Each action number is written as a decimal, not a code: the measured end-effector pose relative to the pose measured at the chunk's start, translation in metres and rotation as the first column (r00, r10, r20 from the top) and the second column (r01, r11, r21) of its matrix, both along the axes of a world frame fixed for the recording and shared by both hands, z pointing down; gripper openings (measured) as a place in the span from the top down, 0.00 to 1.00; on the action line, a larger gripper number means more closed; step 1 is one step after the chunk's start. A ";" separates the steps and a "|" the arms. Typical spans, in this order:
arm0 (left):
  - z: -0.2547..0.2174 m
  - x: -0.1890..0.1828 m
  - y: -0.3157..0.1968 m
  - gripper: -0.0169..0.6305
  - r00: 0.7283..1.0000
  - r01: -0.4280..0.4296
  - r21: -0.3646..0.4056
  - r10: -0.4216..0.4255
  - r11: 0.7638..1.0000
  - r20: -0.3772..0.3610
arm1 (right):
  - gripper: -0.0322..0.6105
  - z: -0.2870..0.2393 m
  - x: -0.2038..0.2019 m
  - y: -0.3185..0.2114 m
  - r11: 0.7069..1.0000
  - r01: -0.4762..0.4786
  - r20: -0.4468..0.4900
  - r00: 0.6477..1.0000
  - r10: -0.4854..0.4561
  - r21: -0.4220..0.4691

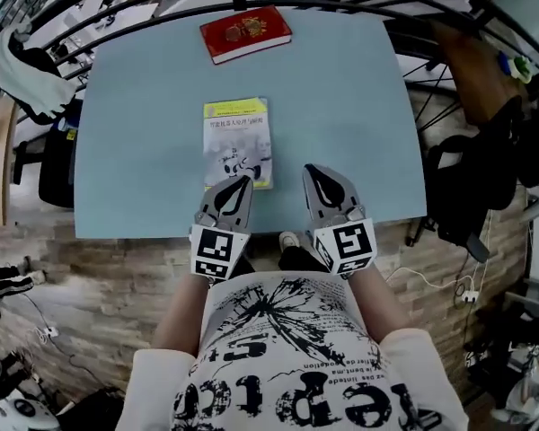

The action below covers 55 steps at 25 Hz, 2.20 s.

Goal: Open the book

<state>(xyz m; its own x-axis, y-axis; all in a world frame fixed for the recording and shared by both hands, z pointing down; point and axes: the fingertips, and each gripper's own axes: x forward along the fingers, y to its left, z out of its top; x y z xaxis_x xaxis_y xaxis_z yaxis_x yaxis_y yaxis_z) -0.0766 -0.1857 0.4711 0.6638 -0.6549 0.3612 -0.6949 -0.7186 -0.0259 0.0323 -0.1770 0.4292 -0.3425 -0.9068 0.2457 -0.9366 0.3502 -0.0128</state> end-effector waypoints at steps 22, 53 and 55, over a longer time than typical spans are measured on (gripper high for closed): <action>0.163 0.055 -0.008 0.78 0.943 -0.203 -0.269 0.262 0.942 0.207 | 0.93 0.076 0.004 0.013 0.971 -0.175 -0.069 0.984 0.166 -0.164; 0.035 -0.040 -0.033 0.94 0.999 0.049 -0.071 -0.049 0.996 0.006 | 0.93 0.020 -0.056 -0.018 1.000 0.013 -0.009 1.000 -0.013 -0.012; 0.027 -0.062 -0.037 0.94 0.996 0.083 -0.049 -0.084 0.995 -0.008 | 0.93 0.014 -0.069 -0.024 0.999 0.040 -0.009 0.999 -0.040 0.004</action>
